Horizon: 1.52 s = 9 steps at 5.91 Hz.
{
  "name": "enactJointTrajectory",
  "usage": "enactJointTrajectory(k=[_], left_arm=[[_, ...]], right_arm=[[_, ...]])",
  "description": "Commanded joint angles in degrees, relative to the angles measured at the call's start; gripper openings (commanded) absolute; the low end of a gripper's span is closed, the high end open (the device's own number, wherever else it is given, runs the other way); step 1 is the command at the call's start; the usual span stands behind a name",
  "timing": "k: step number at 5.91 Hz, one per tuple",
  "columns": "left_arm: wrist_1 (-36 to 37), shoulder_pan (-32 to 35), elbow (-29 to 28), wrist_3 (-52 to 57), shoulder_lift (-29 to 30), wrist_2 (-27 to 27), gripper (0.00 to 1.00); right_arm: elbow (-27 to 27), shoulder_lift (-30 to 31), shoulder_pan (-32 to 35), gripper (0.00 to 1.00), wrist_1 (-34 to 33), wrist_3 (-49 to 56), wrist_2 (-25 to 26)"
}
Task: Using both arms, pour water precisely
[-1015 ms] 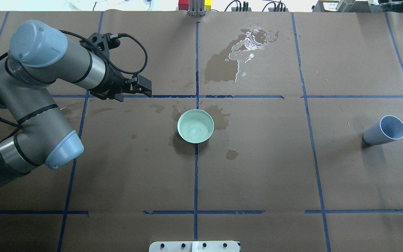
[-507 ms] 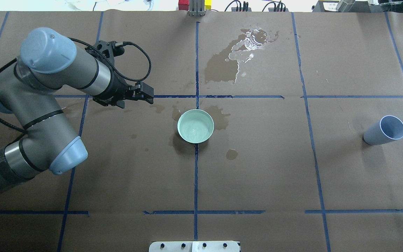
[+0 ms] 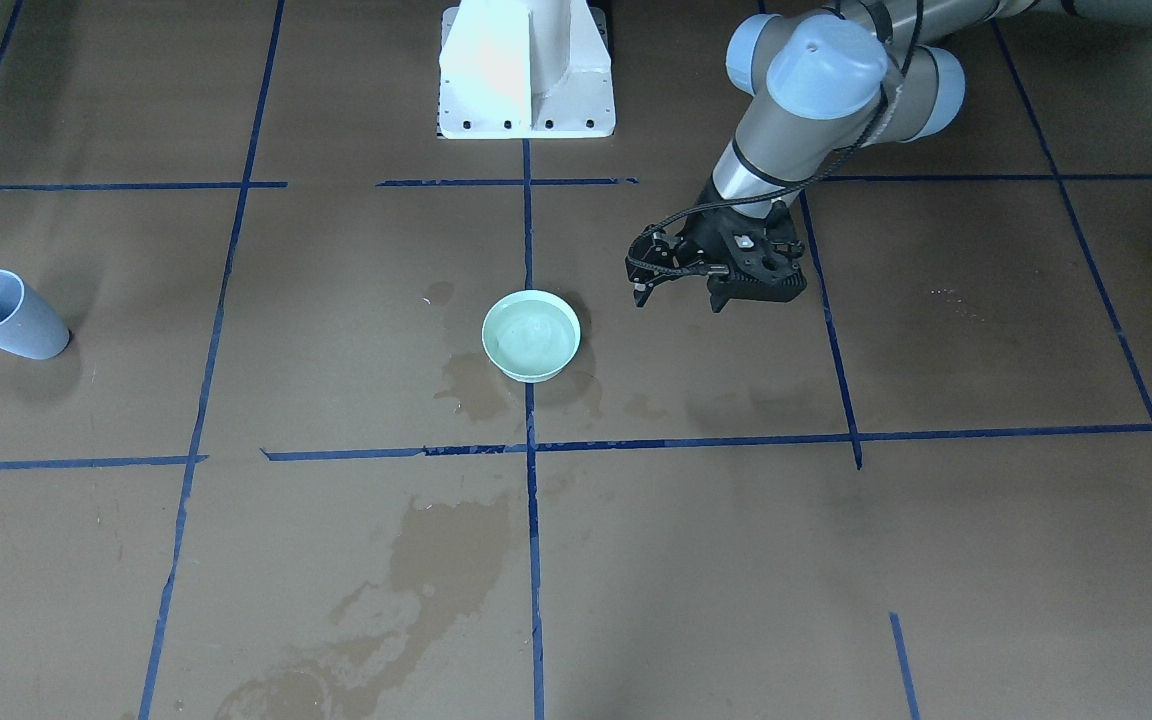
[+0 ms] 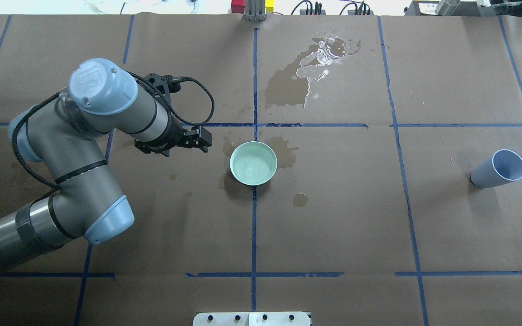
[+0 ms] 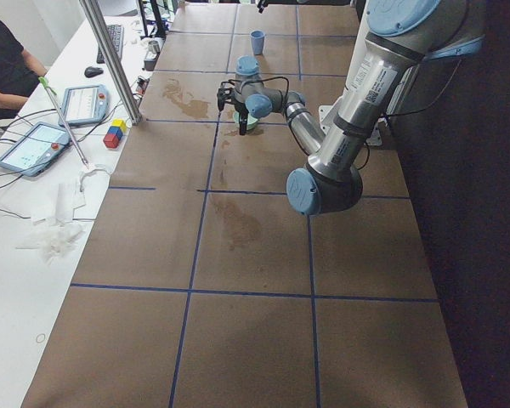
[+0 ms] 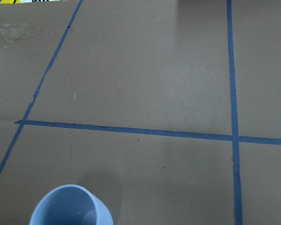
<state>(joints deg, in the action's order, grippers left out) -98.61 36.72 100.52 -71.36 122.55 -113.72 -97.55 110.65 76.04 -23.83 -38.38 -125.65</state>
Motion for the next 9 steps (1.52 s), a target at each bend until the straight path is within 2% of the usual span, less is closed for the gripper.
enactJointTrajectory(k=[1,2,3,4,5,6,8,9], left_arm=[[2.98,-1.91,-3.81,-8.55,4.95,-0.01,1.00],[2.72,-2.96,-8.28,-10.45,7.85,-0.18,1.00],[2.46,-3.41,-9.89,-11.34,8.93,-0.27,1.00],[2.37,-4.37,-11.91,-13.61,9.63,-0.18,0.99],[1.07,-5.08,-13.41,-14.94,10.51,-0.18,0.99],[-1.30,-5.78,-15.34,-14.60,10.08,-0.01,0.99],[-1.85,-5.70,-15.62,-11.79,10.43,-0.09,0.97],[-1.85,-5.70,-15.71,-12.14,10.34,-0.09,0.80]], right_arm=[[-0.18,-5.59,7.50,1.00,-16.59,11.61,-8.42],[-0.27,-7.80,7.97,1.00,-22.51,16.70,-9.34],[-0.27,-8.08,9.02,1.00,-29.79,24.85,-10.83],[-0.44,-10.26,11.82,1.00,-40.83,35.37,-14.06],[-1.66,-13.41,14.63,1.00,-52.25,38.52,-16.62],[-2.54,-14.32,14.22,1.00,-56.11,38.64,-16.47],[-2.64,-14.59,14.75,1.00,-56.06,38.73,-16.03],[-2.64,-14.59,14.75,1.00,-55.97,38.64,-16.03]])
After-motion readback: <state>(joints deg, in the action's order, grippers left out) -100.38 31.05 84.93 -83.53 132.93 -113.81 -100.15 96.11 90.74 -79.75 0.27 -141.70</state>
